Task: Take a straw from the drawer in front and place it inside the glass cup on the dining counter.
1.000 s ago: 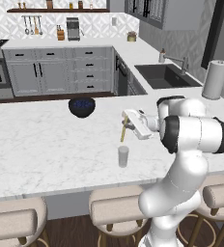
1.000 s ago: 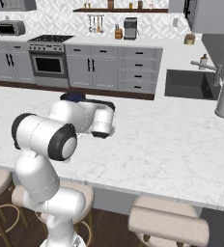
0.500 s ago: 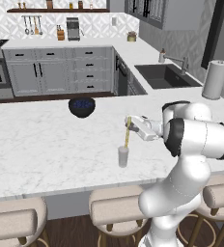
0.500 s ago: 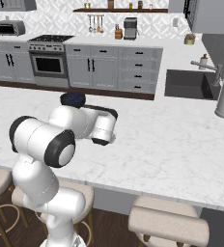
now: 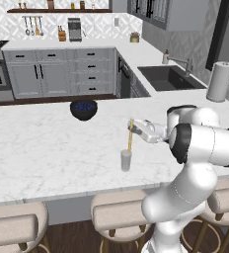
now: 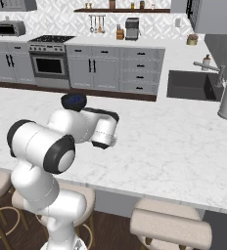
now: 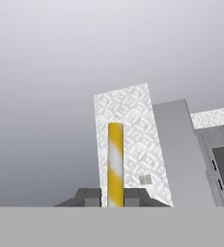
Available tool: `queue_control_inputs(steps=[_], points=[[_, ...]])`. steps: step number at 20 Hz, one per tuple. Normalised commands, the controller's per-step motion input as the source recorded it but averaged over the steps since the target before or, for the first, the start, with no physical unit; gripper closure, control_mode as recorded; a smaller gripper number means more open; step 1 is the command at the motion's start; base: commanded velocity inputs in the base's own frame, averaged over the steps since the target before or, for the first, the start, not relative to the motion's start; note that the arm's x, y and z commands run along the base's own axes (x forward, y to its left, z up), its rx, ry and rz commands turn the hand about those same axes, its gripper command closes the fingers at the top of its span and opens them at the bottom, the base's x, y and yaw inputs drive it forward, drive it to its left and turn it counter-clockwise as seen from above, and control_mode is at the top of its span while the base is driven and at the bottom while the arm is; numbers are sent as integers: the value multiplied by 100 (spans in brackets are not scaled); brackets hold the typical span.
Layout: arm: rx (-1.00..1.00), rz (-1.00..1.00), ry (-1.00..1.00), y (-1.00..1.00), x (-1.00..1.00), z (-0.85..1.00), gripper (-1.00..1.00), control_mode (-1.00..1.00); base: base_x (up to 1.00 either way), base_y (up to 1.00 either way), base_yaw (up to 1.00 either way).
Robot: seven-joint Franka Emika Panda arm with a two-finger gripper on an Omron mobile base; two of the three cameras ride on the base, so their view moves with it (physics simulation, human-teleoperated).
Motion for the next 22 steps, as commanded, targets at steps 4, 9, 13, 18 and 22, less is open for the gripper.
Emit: queue_control_inputs(steps=[4, 9, 13, 18, 22], points=[[0, 0, 0, 0, 14, -5, 100, -100, 0, 0, 0], [-1, 0, 0, 0, 8, -15, 100, -100, 0, 0, 0], [-2, 0, 0, 0, 0, -23, 100, -100, 0, 0, 0], [-2, 0, 0, 0, 4, -24, 100, -100, 0, 0, 0], [-2, 0, 0, 0, 7, -14, 100, -100, 0, 0, 0]])
